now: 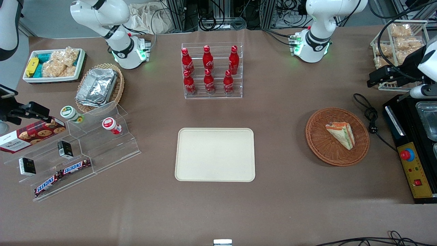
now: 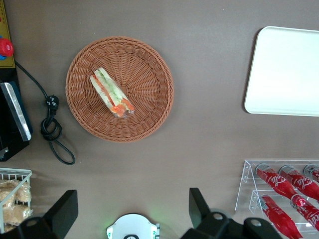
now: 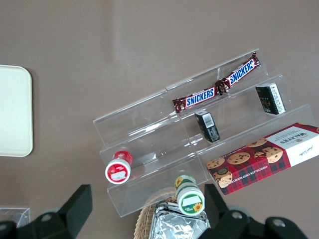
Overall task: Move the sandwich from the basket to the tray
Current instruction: 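Move the left gripper from rest toward the wicker basket, then lower the open left gripper over the sandwich in the basket, then close the left gripper on the sandwich and lift it, then carry the sandwich over the cream tray and lower it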
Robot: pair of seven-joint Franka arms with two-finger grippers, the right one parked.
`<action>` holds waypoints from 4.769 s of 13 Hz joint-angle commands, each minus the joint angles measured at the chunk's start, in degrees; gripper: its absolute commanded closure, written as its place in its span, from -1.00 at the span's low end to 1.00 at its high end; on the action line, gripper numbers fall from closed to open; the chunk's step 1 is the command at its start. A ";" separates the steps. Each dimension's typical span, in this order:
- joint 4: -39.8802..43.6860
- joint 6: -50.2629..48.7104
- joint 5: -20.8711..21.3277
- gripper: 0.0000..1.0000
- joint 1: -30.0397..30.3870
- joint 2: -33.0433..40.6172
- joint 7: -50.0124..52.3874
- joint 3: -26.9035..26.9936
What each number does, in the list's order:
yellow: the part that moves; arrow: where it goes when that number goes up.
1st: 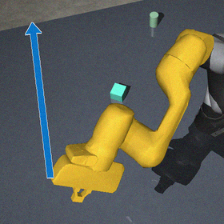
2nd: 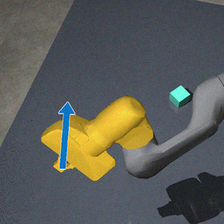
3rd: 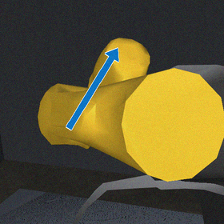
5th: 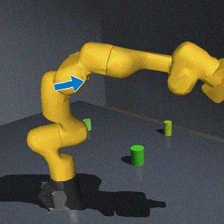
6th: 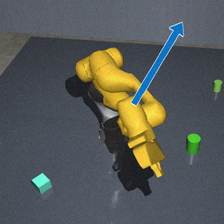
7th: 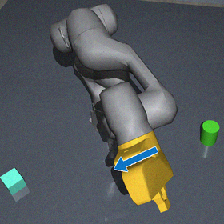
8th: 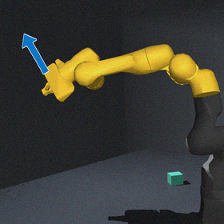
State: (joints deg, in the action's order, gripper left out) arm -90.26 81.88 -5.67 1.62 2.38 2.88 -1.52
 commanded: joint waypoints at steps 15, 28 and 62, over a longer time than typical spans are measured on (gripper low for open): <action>-30.65 37.34 6.72 -0.98 -0.39 -3.69 14.69 -0.15; -33.84 52.59 8.48 -0.96 0.93 -18.73 28.93 2.13; -6.86 58.22 19.38 -0.88 -11.55 -40.97 36.56 -26.43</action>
State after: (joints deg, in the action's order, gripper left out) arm -98.80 140.21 12.21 -9.57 -38.12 35.78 -27.81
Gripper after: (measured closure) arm 0.405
